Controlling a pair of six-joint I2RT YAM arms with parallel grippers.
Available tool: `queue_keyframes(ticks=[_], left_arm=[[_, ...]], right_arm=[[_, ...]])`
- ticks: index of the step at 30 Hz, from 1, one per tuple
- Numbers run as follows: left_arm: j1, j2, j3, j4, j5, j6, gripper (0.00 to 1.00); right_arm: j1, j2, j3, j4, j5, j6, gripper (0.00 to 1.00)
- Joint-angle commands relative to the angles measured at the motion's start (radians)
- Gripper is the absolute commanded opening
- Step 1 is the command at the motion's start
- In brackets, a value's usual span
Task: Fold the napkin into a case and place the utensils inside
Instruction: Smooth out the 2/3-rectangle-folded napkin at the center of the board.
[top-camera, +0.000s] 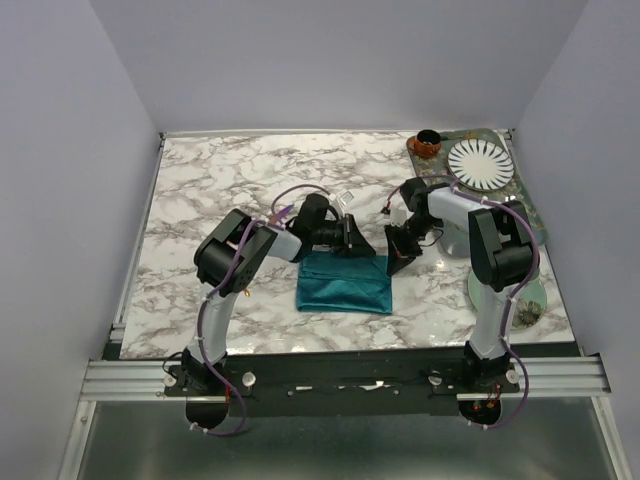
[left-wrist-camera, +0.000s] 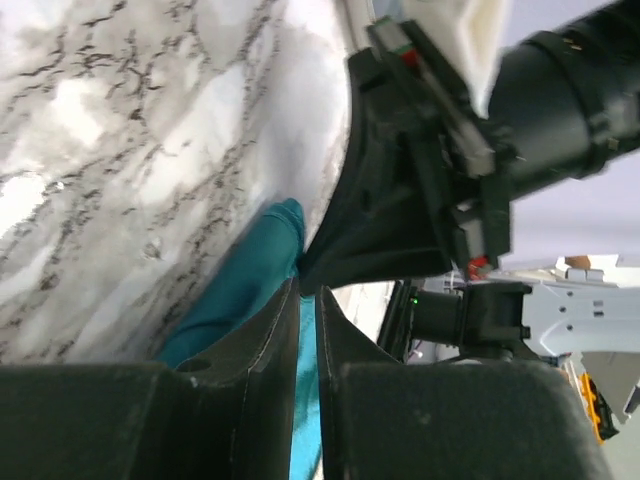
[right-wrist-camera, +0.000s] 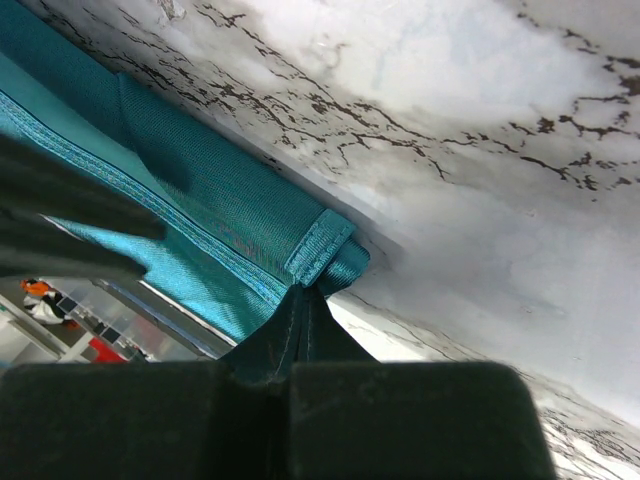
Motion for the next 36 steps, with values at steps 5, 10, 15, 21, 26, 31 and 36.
queue_keyframes(ticks=[5,10,15,21,26,31,36], left_arm=[[-0.014,0.125,0.067,-0.152,-0.114,0.026,0.18],[-0.005,0.145,0.067,-0.228,-0.144,0.056,0.15],[-0.005,0.137,0.067,-0.239,-0.145,0.080,0.14],[-0.003,0.133,0.070,-0.249,-0.147,0.094,0.14],[-0.005,0.133,0.065,-0.245,-0.147,0.097,0.14],[-0.005,0.131,0.071,-0.241,-0.142,0.105,0.14],[0.000,0.123,0.068,-0.197,-0.069,0.094,0.26]], right_arm=[[0.002,0.033,-0.004,0.071,0.018,-0.003,0.02],[-0.007,-0.052,0.042,-0.027,-0.056,-0.011,0.18],[-0.041,-0.147,0.067,-0.087,-0.136,-0.049,0.34],[-0.047,-0.134,0.065,0.017,-0.283,0.034,0.37],[-0.047,-0.068,0.001,0.109,-0.342,0.120,0.33],[-0.047,0.001,-0.076,0.162,-0.308,0.127,0.31],[-0.055,0.081,-0.099,0.189,-0.228,0.157,0.30]])
